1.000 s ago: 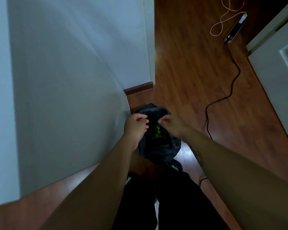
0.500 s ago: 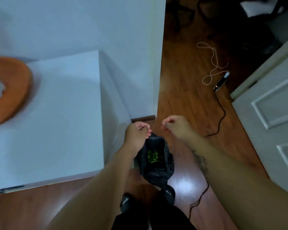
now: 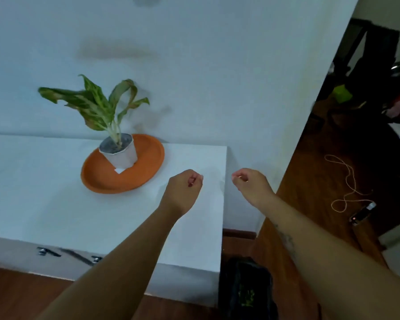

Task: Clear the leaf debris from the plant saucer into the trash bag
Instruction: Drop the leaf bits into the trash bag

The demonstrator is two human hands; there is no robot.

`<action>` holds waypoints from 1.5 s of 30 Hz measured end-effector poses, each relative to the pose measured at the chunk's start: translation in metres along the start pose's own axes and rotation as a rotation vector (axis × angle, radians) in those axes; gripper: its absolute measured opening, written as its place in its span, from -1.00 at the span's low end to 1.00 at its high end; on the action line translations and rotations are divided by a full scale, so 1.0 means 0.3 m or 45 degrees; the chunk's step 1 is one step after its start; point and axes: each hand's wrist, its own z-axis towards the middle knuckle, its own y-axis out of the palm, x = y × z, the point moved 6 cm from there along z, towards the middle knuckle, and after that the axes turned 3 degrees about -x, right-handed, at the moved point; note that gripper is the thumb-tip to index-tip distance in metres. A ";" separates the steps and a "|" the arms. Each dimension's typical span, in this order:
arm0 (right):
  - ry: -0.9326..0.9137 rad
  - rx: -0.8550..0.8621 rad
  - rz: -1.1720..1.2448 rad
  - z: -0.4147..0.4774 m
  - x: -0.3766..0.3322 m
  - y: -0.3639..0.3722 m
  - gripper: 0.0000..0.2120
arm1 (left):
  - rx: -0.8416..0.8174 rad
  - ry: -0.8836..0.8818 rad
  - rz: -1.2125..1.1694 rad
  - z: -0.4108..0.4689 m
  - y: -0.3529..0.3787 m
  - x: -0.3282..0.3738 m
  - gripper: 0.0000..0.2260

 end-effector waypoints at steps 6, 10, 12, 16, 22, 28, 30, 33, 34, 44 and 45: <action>-0.108 -0.033 -0.014 0.054 -0.264 0.286 -0.76 | 0.134 0.126 0.271 0.039 -0.370 -0.276 -0.88; -0.129 -0.087 -0.116 0.107 -0.402 0.512 -0.59 | 0.223 0.157 0.447 0.080 -0.588 -0.467 -0.62; -0.122 -0.093 -0.191 0.138 -0.477 0.608 -0.47 | 0.224 0.170 0.501 0.111 -0.673 -0.557 -0.57; -0.144 -0.065 -0.242 0.204 -0.639 0.757 -0.30 | 0.088 0.071 0.622 0.182 -0.783 -0.748 -0.16; -0.106 -0.002 -0.312 0.300 -0.757 0.889 0.05 | -0.175 0.131 0.551 0.257 -0.832 -0.882 0.13; -0.096 0.074 -0.329 0.349 -0.780 0.930 0.03 | -0.163 0.179 0.585 0.285 -0.811 -0.923 0.18; -0.107 0.113 -0.295 0.345 -0.773 0.930 -0.03 | -0.140 0.198 0.614 0.286 -0.804 -0.921 0.18; -0.098 0.186 -0.228 0.341 -0.759 0.937 -0.07 | -0.150 0.202 0.623 0.312 -0.802 -0.926 0.18; -0.089 0.226 -0.213 0.335 -0.758 0.941 -0.07 | -0.148 0.216 0.627 0.319 -0.804 -0.926 0.17; -0.062 0.371 -0.460 0.289 -0.749 0.937 0.06 | -0.157 0.249 0.635 0.351 -0.816 -0.934 0.19; -0.067 0.403 -0.486 0.268 -0.725 0.922 0.05 | -0.158 0.243 0.621 0.345 -0.816 -0.934 0.19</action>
